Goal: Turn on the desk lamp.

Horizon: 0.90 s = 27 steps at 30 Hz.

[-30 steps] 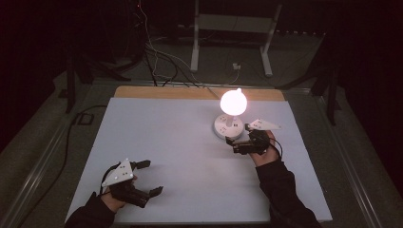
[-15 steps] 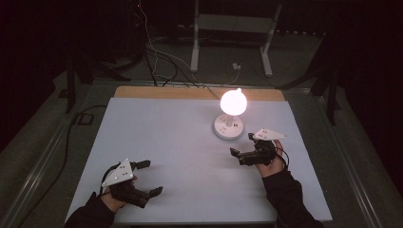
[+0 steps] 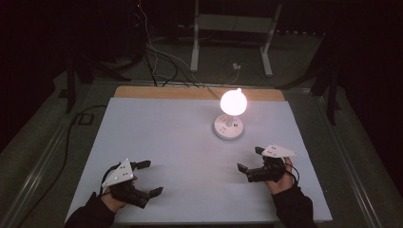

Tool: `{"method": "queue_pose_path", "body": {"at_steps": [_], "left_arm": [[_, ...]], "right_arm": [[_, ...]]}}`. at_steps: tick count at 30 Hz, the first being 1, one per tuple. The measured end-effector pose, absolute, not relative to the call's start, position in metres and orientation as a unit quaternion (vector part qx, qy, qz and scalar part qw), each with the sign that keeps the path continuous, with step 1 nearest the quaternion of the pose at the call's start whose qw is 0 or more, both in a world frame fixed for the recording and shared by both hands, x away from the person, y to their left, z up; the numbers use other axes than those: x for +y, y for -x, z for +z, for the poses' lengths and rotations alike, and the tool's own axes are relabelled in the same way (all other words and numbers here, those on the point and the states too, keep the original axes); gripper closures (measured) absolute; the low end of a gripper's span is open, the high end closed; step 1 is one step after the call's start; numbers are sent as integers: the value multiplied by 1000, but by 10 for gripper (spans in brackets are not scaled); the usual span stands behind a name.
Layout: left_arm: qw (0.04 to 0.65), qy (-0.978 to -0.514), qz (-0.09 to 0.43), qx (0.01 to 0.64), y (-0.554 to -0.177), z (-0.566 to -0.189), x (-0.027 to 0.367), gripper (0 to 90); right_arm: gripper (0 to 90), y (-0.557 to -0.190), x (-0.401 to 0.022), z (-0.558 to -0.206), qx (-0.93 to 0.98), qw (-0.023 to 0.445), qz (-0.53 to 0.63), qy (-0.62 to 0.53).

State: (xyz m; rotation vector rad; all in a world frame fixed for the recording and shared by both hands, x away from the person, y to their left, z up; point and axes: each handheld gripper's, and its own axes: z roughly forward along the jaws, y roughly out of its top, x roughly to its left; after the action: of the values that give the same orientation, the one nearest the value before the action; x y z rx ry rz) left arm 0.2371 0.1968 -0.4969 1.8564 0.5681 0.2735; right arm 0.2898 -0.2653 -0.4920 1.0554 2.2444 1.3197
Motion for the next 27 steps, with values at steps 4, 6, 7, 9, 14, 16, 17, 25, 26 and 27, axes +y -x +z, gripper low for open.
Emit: {"method": "queue_pose_path", "body": {"at_steps": [4, 6, 7, 9, 14, 16, 17, 25, 26, 27], "left_arm": [[557, -787, 115, 240, -237, -497, 196, 3], [557, -787, 115, 240, -237, -497, 196, 3], [557, -787, 115, 240, -237, -497, 196, 3], [557, -787, 115, 240, -237, -497, 196, 3], [557, -787, 115, 239, -237, -497, 197, 3], [557, -787, 115, 240, -237, -497, 197, 3], [557, -787, 115, 239, -237, -497, 196, 3], [557, -787, 114, 239, -237, -497, 196, 3], [556, -788, 114, 238, -237, -497, 196, 3], [556, -788, 114, 238, -237, -497, 196, 3]], "right_arm": [[0, -279, -275, -496, 790, 158, 457, -377], [0, -275, -279, -497, 790, 152, 455, -382], [0, -274, -281, -498, 792, 151, 452, -381], [0, -270, -284, -501, 793, 151, 448, -384], [0, -264, -295, -507, 798, 154, 427, -397], [0, -263, -297, -508, 798, 159, 424, -398], [0, -262, -299, -509, 798, 160, 421, -401], [0, -252, -322, -515, 795, 165, 402, -424], [0, -251, -323, -516, 795, 162, 402, -424], [0, -251, -325, -517, 795, 157, 404, -424]]}}
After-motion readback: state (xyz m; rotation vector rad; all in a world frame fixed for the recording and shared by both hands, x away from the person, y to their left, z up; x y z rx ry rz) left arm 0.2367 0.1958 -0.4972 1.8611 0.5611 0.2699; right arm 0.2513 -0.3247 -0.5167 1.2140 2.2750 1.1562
